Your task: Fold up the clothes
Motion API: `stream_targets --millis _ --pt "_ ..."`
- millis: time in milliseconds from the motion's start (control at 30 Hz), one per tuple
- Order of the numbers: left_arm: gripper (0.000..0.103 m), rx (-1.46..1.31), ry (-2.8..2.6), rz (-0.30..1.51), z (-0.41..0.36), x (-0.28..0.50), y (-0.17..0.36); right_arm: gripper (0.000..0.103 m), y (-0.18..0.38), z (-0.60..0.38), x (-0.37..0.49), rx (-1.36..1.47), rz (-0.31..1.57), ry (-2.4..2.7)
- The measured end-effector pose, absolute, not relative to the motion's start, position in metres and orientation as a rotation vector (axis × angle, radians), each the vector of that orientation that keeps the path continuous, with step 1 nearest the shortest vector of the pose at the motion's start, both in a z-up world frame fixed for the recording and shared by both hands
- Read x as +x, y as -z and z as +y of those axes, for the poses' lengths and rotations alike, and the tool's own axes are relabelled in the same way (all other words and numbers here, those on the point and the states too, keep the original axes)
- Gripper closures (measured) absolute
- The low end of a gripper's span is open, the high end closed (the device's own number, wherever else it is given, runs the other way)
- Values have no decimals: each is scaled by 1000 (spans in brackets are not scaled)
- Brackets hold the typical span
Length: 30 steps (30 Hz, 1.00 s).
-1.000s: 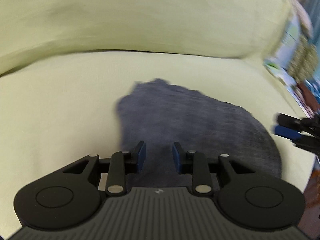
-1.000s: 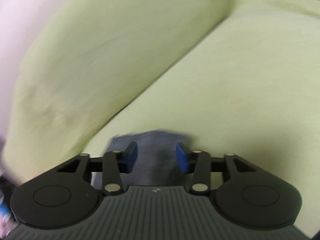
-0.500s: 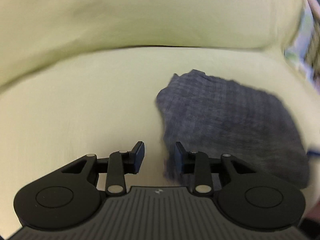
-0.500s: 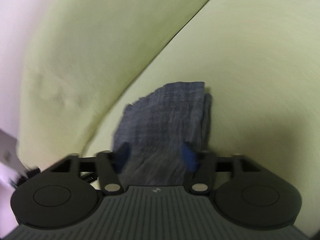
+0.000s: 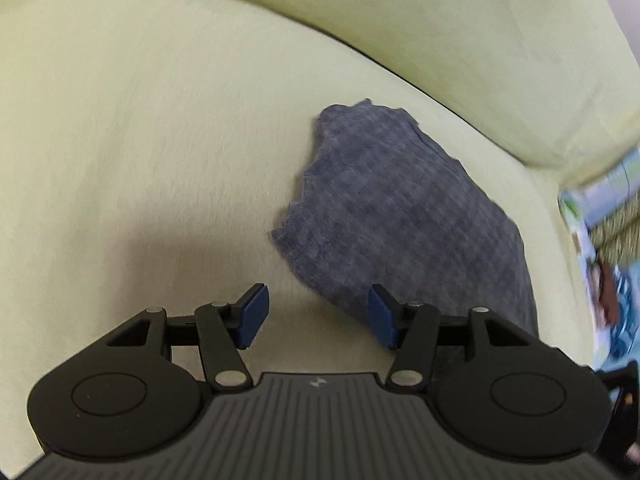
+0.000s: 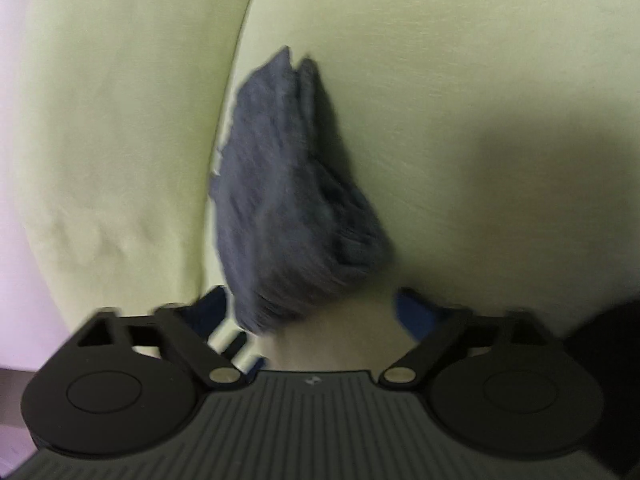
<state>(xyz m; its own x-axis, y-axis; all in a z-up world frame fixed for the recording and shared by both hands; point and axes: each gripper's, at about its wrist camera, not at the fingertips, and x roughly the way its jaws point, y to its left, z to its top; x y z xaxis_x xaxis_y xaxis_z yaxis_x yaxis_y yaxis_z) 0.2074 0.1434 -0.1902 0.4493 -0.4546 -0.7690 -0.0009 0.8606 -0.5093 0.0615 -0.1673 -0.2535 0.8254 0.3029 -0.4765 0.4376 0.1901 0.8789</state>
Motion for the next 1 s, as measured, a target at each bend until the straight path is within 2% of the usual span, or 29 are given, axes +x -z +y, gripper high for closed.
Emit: stream_targets --millis 200,233,300,333,367,400,433,533,667,900,1000 --pt "45 -541 234 1043 142 223 198 1 254 -168 70 1412 591 138" --pt "47 -541 231 1040 142 224 197 7 253 -168 70 1411 584 142" --pt "53 -514 213 1033 139 223 196 28 249 -165 76 1320 621 158" --pt "64 -482 203 1031 137 223 195 67 249 -167 76 1291 636 157" --pt "68 -465 202 1030 136 222 194 76 249 -169 77 1261 651 156" --pt "71 -457 207 1032 136 222 193 76 250 -171 77 1262 655 150" --pt "83 -450 214 1034 136 222 192 77 251 -175 78 1262 665 131" --pt "87 -430 245 1049 133 221 190 78 238 -174 83 1144 669 110" --pt "89 -404 273 1037 116 208 182 79 211 -187 90 962 668 90" --pt "89 -405 255 1024 67 167 184 79 198 -243 95 829 717 67" --pt "89 -400 230 1035 65 159 190 72 210 -266 98 863 770 81"
